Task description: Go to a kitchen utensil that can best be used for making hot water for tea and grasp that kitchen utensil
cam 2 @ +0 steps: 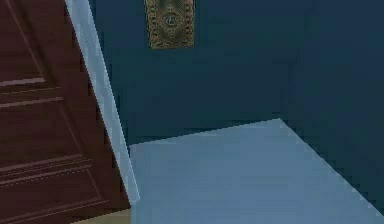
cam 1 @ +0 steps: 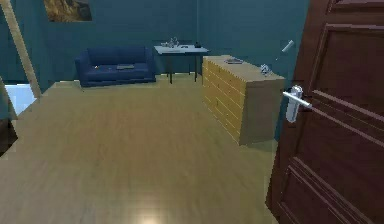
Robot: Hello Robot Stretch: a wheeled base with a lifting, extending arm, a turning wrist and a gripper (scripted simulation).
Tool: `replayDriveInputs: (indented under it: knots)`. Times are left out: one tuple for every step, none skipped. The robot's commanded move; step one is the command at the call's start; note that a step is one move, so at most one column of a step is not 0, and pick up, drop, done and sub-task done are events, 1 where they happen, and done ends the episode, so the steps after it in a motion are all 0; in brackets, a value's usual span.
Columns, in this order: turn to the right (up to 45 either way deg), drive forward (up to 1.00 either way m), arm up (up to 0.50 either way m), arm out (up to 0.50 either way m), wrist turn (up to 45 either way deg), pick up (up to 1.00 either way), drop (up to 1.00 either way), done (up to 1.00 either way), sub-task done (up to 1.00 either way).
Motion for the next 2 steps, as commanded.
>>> replayDriveInputs:
  knots:
    - [-15.0,0.0,0.0,0.0,0.0,0.0,0.0,0.0,0.0]
    - [0.0,0.75,0.0,0.0,0.0,0.0,0.0,0.0,0.0]
